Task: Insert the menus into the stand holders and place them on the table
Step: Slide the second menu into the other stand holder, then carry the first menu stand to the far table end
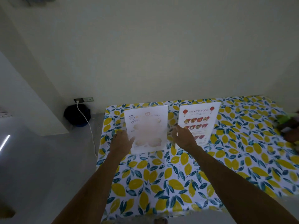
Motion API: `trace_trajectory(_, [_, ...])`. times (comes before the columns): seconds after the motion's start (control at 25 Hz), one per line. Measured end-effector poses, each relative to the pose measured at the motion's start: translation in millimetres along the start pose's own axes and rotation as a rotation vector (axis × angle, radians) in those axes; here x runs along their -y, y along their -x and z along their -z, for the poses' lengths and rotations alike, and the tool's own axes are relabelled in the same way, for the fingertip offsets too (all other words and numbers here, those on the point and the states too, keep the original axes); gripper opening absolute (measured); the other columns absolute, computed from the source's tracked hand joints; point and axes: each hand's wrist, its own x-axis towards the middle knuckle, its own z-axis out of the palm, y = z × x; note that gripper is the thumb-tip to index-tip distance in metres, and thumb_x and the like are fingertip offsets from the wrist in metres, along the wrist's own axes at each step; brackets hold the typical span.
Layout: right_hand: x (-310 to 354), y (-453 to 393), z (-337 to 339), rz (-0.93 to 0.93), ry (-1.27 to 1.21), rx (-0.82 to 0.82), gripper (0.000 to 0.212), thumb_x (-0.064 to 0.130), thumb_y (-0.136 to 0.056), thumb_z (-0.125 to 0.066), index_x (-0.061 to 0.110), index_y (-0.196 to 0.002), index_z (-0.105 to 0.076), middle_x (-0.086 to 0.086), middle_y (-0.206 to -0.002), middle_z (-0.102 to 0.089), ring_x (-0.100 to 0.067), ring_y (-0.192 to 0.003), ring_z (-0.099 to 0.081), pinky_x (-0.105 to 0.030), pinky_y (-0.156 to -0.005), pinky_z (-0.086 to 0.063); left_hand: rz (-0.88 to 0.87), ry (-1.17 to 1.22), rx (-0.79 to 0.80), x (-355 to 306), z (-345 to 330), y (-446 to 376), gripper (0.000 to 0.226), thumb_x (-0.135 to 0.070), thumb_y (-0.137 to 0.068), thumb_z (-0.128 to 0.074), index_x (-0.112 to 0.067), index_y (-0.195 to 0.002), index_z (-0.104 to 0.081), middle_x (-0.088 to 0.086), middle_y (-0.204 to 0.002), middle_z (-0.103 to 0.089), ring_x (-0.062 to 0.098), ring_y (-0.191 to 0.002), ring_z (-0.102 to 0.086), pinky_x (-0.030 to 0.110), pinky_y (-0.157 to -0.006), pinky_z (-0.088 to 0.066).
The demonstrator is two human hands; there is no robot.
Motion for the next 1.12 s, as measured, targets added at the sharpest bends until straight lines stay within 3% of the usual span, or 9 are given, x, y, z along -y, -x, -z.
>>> trace_trajectory(0.16, [-18.5, 45.4, 21.0, 0.056, 0.207, -0.006, 0.037, 0.035, -0.094, -0.048, 0.016, -0.125, -0.052, -0.011, -0.118, -0.065, -0.032, -0.112, -0.058, -0.046, -0.089, -0.052, -0.092, -0.044, 0.005, -14.8, -7.4, 30.0, 0.06, -0.049, -0.093, -0.05, -0.008, -0.136, -0.042, 0.018, -0.136, -0.046, 0.037, -0.126, -0.044, 0.049, -0.101, -0.044])
trace_trajectory(0.48, [-80.7, 83.5, 69.6, 0.023, 0.39, 0.015, 0.041, 0.036, -0.095, -0.051, 0.02, -0.133, -0.048, -0.011, -0.13, -0.056, -0.032, -0.122, -0.049, -0.046, -0.095, -0.049, -0.251, -0.049, 0.031, -88.6, -51.7, 56.8, 0.062, -0.051, -0.092, -0.049, -0.012, -0.139, -0.038, 0.015, -0.145, -0.039, 0.036, -0.131, -0.042, 0.049, -0.104, -0.041])
trace_trajectory(0.68, [-137.8, 61.0, 92.6, -0.036, 0.37, 0.019, 0.043, 0.035, -0.095, -0.052, 0.017, -0.134, -0.048, -0.012, -0.132, -0.055, -0.033, -0.123, -0.048, -0.045, -0.096, -0.048, -0.288, -0.05, 0.08, -137.2, -79.9, 34.9, 0.056, -0.05, -0.094, -0.047, -0.01, -0.133, -0.042, 0.015, -0.132, -0.046, 0.036, -0.124, -0.047, 0.048, -0.096, -0.046])
trace_trajectory(0.92, [-206.4, -4.7, 93.0, -0.087, 0.281, 0.07, 0.044, 0.035, -0.095, -0.052, 0.011, -0.131, -0.046, -0.015, -0.126, -0.056, -0.033, -0.118, -0.051, -0.044, -0.091, -0.048, -0.115, 0.164, 0.115, -195.7, -123.1, -18.6, 0.053, -0.041, -0.092, -0.057, -0.005, -0.128, -0.042, 0.019, -0.125, -0.055, 0.037, -0.113, -0.056, 0.047, -0.089, -0.049])
trace_trajectory(1.12, [-236.4, -44.0, 79.3, -0.089, 0.041, 0.073, 0.044, 0.032, -0.094, -0.053, 0.01, -0.131, -0.045, -0.016, -0.11, -0.068, -0.036, -0.101, -0.064, -0.043, -0.079, -0.055, 0.046, 0.192, 0.085, -213.6, -151.7, -40.9, 0.034, -0.036, -0.089, -0.06, -0.011, -0.112, -0.054, 0.015, -0.103, -0.069, 0.034, -0.091, -0.067, 0.048, -0.08, -0.056])
